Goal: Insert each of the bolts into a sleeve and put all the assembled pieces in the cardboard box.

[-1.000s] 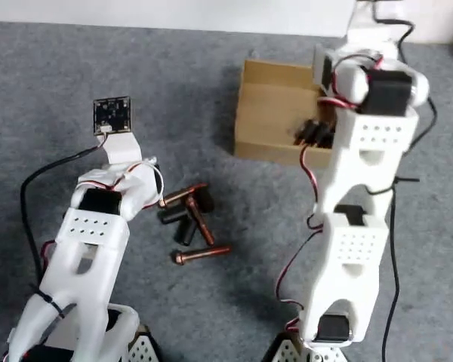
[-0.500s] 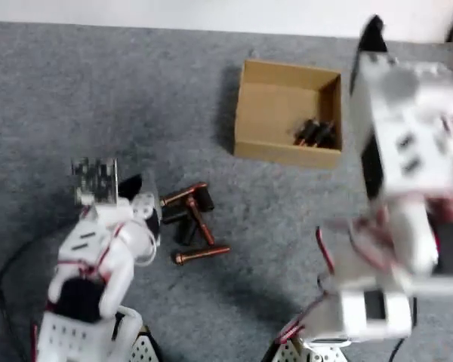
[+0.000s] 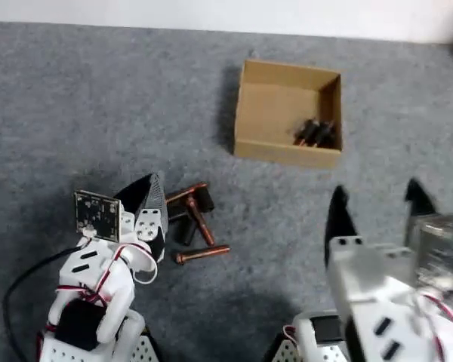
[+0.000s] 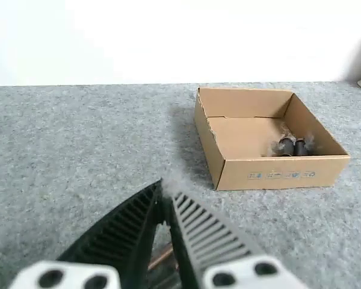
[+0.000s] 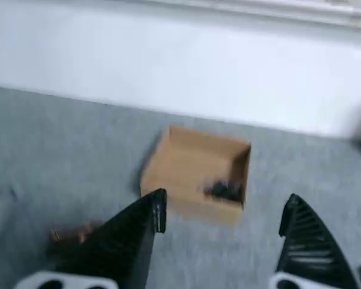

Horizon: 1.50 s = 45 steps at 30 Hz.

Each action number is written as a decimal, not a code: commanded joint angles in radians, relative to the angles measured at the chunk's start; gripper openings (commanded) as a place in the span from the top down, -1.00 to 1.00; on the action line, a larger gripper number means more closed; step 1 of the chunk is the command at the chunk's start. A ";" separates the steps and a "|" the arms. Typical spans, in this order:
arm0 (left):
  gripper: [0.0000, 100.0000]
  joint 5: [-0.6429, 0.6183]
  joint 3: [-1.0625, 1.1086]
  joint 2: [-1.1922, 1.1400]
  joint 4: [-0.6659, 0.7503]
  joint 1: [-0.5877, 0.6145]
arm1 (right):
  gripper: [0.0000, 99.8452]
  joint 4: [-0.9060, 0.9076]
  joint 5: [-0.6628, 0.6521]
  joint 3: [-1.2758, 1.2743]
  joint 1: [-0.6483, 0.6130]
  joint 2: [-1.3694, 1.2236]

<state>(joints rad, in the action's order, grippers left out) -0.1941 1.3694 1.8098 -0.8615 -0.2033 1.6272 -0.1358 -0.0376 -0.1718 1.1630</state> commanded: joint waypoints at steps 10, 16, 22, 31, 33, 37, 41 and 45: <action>0.98 -0.005 0.030 0.007 -0.143 0.157 | 0.43 -0.354 -0.120 -0.800 -0.081 0.134; 0.98 0.002 0.071 0.007 -0.084 0.166 | 0.43 -0.460 -0.061 -0.777 -0.222 -0.229; 0.98 -0.002 0.067 0.007 -0.078 0.220 | 0.43 -0.506 -0.003 -0.596 -0.400 -0.496; 0.98 -0.005 0.016 0.007 -0.084 0.305 | 0.43 -0.668 0.066 -0.549 -0.628 -0.561; 0.98 -0.005 0.007 0.007 -0.084 0.334 | 0.43 -0.713 0.072 -0.549 -0.634 -0.610; 0.98 -0.005 0.007 0.008 -0.084 0.348 | 0.43 -0.811 0.072 -0.544 -0.633 -0.776; 0.98 -0.005 0.010 0.007 -0.083 0.348 | 0.43 -0.901 0.074 -0.539 -0.633 -0.963; 0.98 -0.005 0.013 0.007 -0.080 0.346 | 0.43 -0.952 0.074 -0.536 -0.630 -1.082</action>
<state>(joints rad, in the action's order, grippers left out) -0.1941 1.4262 1.8113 -0.9643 0.1358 0.7234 -0.0729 -0.6222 -0.7963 0.1243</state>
